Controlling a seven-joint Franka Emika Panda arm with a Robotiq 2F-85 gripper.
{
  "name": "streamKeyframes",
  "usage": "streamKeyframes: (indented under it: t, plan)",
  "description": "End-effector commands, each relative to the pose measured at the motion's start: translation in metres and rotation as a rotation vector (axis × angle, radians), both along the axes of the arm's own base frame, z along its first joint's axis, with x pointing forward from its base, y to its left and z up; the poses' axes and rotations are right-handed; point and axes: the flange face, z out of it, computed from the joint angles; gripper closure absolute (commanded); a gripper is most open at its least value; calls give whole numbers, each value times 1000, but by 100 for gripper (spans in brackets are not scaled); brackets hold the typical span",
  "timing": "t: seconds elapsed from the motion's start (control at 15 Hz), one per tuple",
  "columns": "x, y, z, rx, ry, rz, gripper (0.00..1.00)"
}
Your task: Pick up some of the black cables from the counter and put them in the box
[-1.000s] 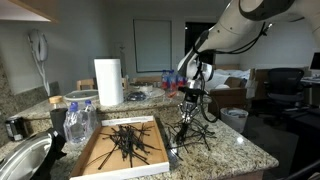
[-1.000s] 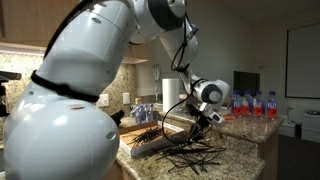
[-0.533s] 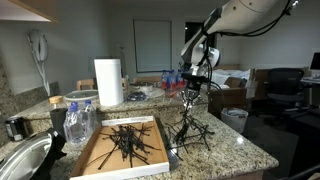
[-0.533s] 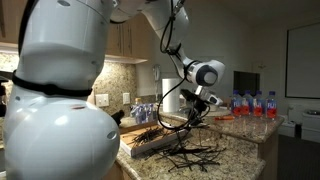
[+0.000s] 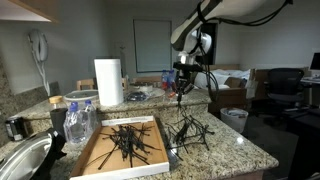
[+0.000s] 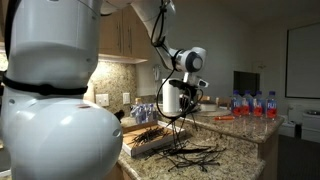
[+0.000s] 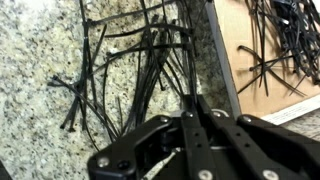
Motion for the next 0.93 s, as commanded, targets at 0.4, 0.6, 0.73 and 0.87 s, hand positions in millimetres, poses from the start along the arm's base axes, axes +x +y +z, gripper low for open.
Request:
streamKeyframes:
  t: [0.4,0.6,0.73,0.87]
  plan:
    - [19,122,66,-47,-103,470,92]
    - [22,156,64,-20,-73,625,92]
    - [25,176,59,2,-36,723,92]
    - [29,195,53,21,12,816,92]
